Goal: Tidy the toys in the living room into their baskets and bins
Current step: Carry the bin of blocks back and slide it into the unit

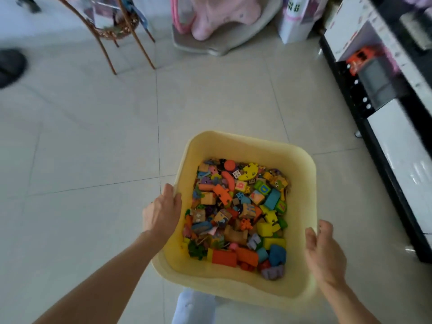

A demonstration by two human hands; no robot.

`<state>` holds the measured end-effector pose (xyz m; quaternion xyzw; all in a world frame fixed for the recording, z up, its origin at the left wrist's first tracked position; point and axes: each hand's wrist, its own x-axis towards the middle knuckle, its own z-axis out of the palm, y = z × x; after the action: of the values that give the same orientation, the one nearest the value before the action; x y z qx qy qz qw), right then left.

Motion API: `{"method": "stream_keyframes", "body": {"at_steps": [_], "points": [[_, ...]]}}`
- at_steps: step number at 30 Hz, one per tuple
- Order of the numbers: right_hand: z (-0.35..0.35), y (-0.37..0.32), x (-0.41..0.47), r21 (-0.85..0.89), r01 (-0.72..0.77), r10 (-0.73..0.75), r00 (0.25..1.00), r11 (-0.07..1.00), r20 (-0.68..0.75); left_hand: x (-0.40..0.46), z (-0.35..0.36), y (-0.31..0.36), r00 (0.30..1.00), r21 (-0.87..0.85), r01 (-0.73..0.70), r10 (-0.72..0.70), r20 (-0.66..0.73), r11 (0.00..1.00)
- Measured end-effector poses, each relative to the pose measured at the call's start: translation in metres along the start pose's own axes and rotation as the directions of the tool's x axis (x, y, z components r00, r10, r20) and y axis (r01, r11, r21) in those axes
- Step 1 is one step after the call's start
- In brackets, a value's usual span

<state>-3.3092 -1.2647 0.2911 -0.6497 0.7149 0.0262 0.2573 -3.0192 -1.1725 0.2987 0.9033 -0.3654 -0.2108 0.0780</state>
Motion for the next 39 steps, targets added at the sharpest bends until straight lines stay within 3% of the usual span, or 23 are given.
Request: {"method": "stream_keyframes", "body": {"at_steps": [7, 11, 18, 26, 32, 39], "points": [[-0.07, -0.049, 0.037, -0.036, 0.313, -0.31, 0.948, 0.949, 0.073, -0.04, -0.059, 0.019, 0.959, -0.059, 0.236, -0.243, -0.149, 0.97], [-0.118, -0.081, 0.072, -0.108, 0.536, -0.524, 0.843, 0.837, 0.119, -0.065, -0.083, 0.047, 0.889, -0.141, 0.369, -0.393, -0.236, 0.919], [-0.188, -0.129, 0.124, -0.157, 0.665, -0.651, 0.747, 0.73, 0.137, -0.049, -0.133, 0.103, 0.835, -0.182, 0.389, -0.429, -0.343, 0.903], [-0.196, -0.207, 0.23, -0.126, 0.611, -0.596, 0.791, 0.781, 0.14, 0.1, -0.162, 0.134, 0.877, -0.166, 0.353, -0.388, -0.284, 0.921], [-0.223, -0.273, 0.301, -0.065, 0.469, -0.463, 0.882, 0.881, 0.089, 0.244, -0.218, 0.171, 0.949, -0.115, 0.184, -0.207, -0.238, 0.976], [-0.266, -0.329, 0.404, 0.047, 0.294, -0.295, 0.956, 0.955, 0.003, 0.408, -0.261, 0.254, 0.975, -0.047, 0.013, -0.023, -0.219, 0.999]]}}
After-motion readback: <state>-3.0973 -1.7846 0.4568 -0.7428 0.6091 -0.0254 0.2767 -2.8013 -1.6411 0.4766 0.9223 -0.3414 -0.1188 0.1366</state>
